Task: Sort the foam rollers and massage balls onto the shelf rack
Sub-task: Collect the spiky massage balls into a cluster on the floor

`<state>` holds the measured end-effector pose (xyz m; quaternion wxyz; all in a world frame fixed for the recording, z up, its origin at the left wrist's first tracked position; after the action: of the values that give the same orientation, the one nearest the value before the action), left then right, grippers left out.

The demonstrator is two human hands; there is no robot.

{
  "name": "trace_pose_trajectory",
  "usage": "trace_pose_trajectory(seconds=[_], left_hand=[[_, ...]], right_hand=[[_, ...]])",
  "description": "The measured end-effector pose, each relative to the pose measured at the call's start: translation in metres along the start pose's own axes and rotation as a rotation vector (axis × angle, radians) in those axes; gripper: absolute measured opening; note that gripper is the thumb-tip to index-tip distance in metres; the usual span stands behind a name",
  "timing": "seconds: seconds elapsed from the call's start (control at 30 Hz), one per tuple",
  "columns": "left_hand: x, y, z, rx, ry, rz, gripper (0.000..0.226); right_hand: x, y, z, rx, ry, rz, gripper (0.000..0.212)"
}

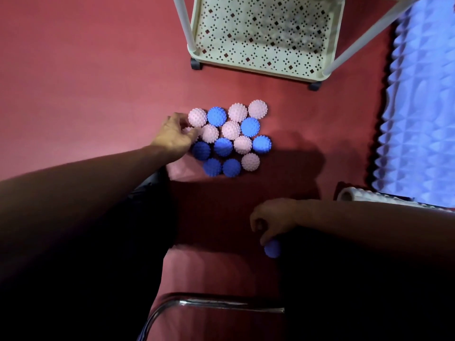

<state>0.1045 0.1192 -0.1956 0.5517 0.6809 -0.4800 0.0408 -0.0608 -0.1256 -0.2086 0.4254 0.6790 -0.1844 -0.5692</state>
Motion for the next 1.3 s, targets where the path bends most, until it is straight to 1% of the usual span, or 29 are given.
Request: trace_pose_trajectory(seconds=[0.1,0.17,0.27,0.33,0.4,0.5,0.67,0.77,0.8,0.87,0.97,1.07,1.17,1.3], left_hand=[[-0.004,-0.004,0.001,-0.026,-0.015,-0.013,0.046],[-0.006,-0.005,0.002,-0.029,-0.02,-0.016,0.053],[-0.009,-0.008,0.001,-0.019,-0.039,-0.03,0.057],[-0.01,-0.009,0.002,-0.02,-0.039,-0.029,0.056],[-0.01,-0.011,0.001,-0.023,-0.037,-0.031,0.056],[-0.012,-0.013,0.0,-0.025,-0.037,-0.04,0.058],[-0.012,-0.018,-0.004,-0.019,0.084,-0.075,0.057],[-0.01,-0.015,-0.003,-0.022,0.215,-0.091,0.062],[-0.008,-0.014,-0.003,-0.024,0.263,-0.087,0.062],[-0.006,-0.011,-0.001,-0.033,0.351,-0.089,0.061],[-0.005,-0.009,0.0,-0.04,0.445,-0.105,0.056],[0.0,-0.009,0.006,-0.065,0.519,-0.105,0.045],[0.005,-0.008,0.012,-0.12,0.514,-0.081,0.042],[0.002,-0.012,0.013,-0.119,0.471,-0.087,0.044]], right_hand=[[0.002,-0.016,0.03,-0.148,0.125,0.052,0.051],[0.006,-0.02,0.041,-0.191,0.175,0.079,0.055],[0.008,-0.022,0.051,-0.2,0.219,0.064,0.047],[0.01,-0.023,0.053,-0.212,0.194,0.055,0.041],[0.012,-0.019,0.044,-0.187,0.058,0.035,0.041],[0.015,-0.001,0.001,-0.008,-0.18,-0.031,0.037],[0.056,0.063,-0.101,0.476,-0.692,-0.086,0.017],[0.09,0.1,-0.14,0.779,-0.938,-0.094,0.007],[0.099,0.108,-0.147,0.869,-0.989,-0.072,0.004],[0.114,0.116,-0.154,0.99,-0.989,0.018,0.002],[0.123,0.108,-0.158,1.03,-0.997,0.118,0.005],[0.119,0.1,-0.163,1.08,-1.036,0.114,0.02],[0.108,0.095,-0.168,1.103,-1.049,0.091,0.029],[0.099,0.094,-0.171,1.069,-0.987,0.136,0.027]])
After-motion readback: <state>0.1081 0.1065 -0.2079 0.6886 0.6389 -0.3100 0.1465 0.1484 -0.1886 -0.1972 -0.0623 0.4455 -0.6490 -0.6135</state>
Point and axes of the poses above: each hand's wrist, its own y-axis away from the middle knuckle, its own z-axis out of the palm, x = y × z, the point moved 8 cm from there along -y, towards the middle knuckle, and after that the axes turned 13 degrees about -x, right-handed, at the moved point
